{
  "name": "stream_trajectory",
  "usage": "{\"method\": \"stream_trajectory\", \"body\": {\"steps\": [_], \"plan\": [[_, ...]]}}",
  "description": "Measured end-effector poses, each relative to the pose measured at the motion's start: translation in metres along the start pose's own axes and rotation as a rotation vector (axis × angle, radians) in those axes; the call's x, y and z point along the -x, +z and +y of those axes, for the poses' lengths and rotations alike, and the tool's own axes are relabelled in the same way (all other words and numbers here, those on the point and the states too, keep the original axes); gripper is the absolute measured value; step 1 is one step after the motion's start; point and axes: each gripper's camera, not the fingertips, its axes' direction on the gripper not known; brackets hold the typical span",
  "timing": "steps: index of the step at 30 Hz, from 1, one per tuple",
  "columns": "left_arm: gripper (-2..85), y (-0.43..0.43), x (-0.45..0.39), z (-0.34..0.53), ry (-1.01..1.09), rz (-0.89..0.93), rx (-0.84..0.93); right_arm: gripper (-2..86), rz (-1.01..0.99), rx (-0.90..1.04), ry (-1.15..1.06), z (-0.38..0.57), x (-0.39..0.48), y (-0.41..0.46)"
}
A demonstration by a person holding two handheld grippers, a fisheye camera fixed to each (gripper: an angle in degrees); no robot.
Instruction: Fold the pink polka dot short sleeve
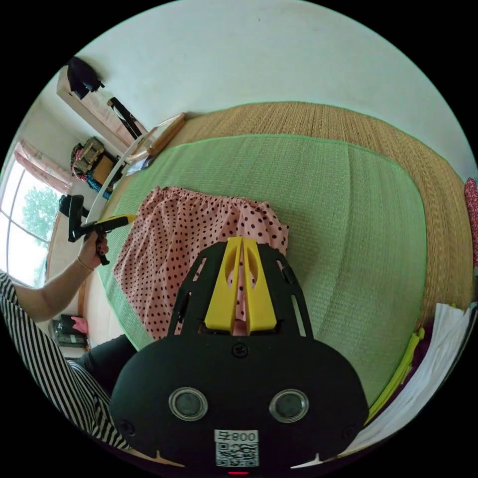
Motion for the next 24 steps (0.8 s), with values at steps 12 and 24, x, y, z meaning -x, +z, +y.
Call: {"method": "stream_trajectory", "body": {"steps": [12, 24], "plan": [[5.7, 0.039, -0.103, 0.089, 0.142, 0.309, 0.135, 7.7, -0.179, 0.094, 0.327, 0.193, -0.074, -0.054], [7.2, 0.13, -0.304, 0.091, 0.553, 0.392, 0.257, 1.5, -0.334, 0.081, 0.411, 0.245, -0.139, -0.05]]}}
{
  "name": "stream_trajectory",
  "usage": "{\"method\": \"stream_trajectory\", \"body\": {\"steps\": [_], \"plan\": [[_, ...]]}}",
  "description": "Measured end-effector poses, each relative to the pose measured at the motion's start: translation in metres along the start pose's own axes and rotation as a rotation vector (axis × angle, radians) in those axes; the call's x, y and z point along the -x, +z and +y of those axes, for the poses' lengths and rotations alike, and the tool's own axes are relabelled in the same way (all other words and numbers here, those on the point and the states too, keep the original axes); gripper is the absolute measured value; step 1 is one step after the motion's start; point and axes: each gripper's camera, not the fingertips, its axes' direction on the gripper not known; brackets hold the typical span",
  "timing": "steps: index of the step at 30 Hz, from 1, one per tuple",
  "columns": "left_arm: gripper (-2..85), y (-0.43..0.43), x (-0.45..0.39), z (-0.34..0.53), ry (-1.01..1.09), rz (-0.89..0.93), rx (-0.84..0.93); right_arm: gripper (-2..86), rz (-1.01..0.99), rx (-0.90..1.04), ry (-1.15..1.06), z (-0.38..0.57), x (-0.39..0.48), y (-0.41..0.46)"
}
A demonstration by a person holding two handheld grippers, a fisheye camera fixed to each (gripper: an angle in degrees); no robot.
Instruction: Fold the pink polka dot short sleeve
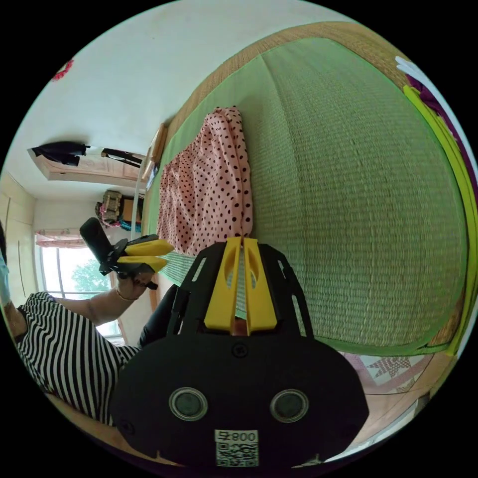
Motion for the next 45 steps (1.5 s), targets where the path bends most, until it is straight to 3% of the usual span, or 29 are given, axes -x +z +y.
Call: {"method": "stream_trajectory", "body": {"steps": [6, 12, 17, 23, 36, 45], "plan": [[7.2, 0.059, -0.054, -0.047, 0.163, -0.206, 0.094, 0.6, -0.208, -0.083, -0.035, 0.006, -0.012, -0.024], [2.8, 0.099, -0.083, -0.07, 0.181, -0.356, 0.135, 0.5, -0.23, -0.04, -0.103, 0.0, -0.008, -0.025], [1.3, 0.103, -0.088, -0.072, 0.105, -0.304, 0.08, 1.3, -0.208, -0.054, -0.15, -0.008, -0.01, -0.035], [0.9, 0.109, -0.095, -0.071, 0.045, -0.251, 0.024, 6.1, -0.223, -0.169, -0.06, -0.047, -0.049, -0.045], [0.8, 0.145, -0.11, -0.073, 0.045, -0.201, 0.021, 8.7, -0.144, -0.04, -0.069, -0.19, -0.025, 0.019], [0.8, 0.161, -0.112, -0.071, 0.074, -0.178, 0.013, 6.9, -0.066, 0.018, -0.082, -0.232, 0.0, 0.057]]}}
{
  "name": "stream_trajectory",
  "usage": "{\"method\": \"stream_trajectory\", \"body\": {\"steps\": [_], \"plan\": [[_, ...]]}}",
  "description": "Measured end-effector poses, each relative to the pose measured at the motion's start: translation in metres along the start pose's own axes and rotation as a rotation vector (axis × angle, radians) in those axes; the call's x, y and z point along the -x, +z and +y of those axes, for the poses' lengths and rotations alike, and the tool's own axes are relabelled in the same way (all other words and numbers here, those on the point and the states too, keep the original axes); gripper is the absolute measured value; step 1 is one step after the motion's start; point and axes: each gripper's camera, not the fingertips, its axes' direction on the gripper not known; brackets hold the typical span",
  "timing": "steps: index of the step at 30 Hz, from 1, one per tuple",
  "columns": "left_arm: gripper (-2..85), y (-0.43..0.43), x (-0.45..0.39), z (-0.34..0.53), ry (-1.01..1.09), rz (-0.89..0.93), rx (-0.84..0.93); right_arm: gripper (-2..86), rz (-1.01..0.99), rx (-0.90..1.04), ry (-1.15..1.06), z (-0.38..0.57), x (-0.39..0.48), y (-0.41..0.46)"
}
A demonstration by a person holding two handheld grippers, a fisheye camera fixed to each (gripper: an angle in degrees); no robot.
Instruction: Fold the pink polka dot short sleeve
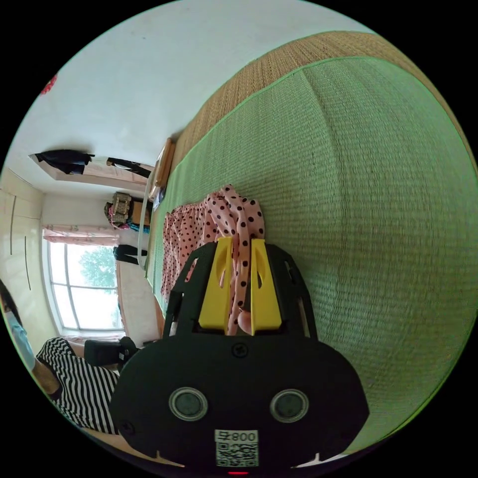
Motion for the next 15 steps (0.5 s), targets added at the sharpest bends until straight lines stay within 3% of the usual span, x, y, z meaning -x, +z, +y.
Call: {"method": "stream_trajectory", "body": {"steps": [15], "plan": [[0.7, 0.006, 0.025, 0.032, -0.023, 0.036, -0.008, 6.6, 0.037, -0.002, -0.002, -0.033, 0.024, 0.024]]}}
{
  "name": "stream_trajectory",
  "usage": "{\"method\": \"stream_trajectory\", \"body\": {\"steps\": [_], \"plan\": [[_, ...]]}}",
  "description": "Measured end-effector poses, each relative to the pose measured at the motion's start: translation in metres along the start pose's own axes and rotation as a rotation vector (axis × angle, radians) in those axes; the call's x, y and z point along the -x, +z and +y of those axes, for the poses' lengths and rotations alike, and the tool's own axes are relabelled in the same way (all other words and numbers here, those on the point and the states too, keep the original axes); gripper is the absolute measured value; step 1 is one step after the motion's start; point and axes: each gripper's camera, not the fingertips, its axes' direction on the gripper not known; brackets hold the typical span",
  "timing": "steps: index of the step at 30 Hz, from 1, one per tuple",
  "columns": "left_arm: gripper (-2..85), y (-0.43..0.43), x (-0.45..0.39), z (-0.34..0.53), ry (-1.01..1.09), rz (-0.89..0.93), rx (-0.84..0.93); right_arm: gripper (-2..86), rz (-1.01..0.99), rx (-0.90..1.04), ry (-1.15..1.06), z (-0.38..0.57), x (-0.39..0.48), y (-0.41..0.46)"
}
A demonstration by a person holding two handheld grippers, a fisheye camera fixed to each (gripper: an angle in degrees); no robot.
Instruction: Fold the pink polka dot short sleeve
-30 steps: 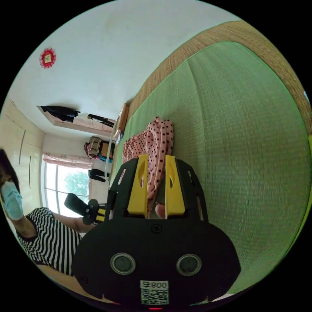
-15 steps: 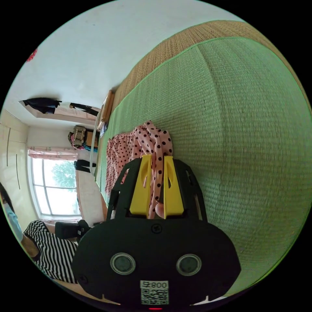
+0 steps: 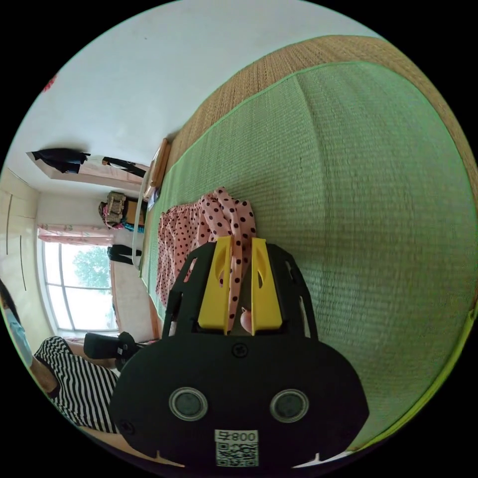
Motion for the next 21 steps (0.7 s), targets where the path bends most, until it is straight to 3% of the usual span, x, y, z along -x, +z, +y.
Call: {"method": "stream_trajectory", "body": {"steps": [11, 21], "plan": [[0.6, -0.009, 0.033, 0.035, 0.003, 0.011, -0.003, 2.5, -0.133, 0.026, 0.002, -0.032, 0.017, 0.038], [0.6, -0.037, 0.069, 0.085, 0.019, 0.086, -0.056, 1.7, -0.168, -0.076, 0.012, -0.027, 0.053, 0.026]]}}
